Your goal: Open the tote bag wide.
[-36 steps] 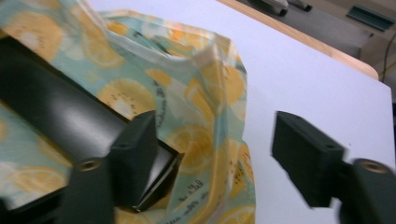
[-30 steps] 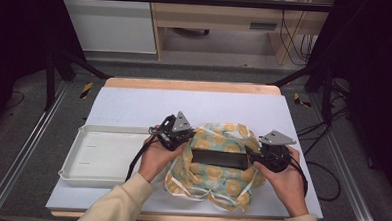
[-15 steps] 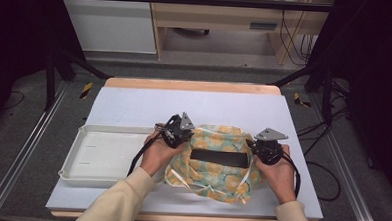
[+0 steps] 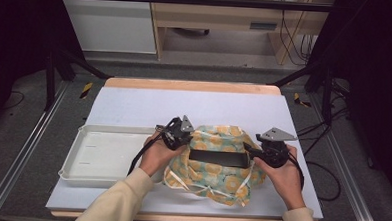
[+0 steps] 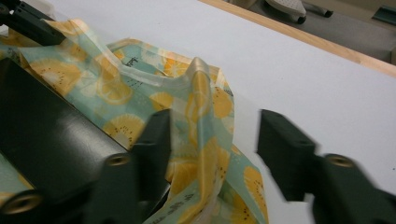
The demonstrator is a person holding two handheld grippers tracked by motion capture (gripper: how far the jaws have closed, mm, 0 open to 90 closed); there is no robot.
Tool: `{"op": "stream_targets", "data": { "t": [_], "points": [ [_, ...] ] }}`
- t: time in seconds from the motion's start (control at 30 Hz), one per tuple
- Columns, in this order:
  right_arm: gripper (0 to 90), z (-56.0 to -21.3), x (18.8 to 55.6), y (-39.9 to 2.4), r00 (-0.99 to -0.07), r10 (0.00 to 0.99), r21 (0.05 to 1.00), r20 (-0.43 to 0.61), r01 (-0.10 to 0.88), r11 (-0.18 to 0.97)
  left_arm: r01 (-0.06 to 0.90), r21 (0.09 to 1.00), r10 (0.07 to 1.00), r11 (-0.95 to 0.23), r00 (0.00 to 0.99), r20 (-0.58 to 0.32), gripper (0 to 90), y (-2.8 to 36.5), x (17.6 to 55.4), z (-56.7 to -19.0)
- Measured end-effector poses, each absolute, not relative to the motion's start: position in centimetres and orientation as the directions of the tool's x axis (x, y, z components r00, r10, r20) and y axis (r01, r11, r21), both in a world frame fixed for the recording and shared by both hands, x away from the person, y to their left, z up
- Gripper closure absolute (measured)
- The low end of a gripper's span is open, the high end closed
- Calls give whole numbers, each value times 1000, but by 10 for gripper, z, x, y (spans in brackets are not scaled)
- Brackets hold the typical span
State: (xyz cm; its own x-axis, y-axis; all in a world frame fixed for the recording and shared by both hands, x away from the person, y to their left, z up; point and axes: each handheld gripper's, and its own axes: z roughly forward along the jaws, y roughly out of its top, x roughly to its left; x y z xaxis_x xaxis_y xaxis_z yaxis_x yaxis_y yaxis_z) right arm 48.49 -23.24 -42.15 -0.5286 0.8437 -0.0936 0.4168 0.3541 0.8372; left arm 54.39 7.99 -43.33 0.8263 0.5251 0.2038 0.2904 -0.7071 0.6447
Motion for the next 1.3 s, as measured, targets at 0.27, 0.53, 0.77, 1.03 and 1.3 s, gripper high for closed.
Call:
{"op": "stream_targets", "data": {
  "t": [0.27,0.53,0.77,1.03,1.3],
  "points": [
    [900,-439,495,-236,-541,837,800,-78,468,377,312,625,522,-715,834,181,893,81,547,-440],
    [900,-445,495,-238,-540,839,792,-61,485,370,310,660,536,-684,828,166,828,87,542,-429],
    [900,-445,494,-239,-541,840,801,-52,480,359,276,732,547,-623,822,156,655,99,522,-398],
    [900,-444,493,-239,-540,840,807,-52,473,354,271,754,551,-599,822,142,490,107,497,-393],
    [900,-444,492,-240,-538,841,815,-52,464,347,328,630,550,-704,813,192,737,103,512,-415]
  ]
}}
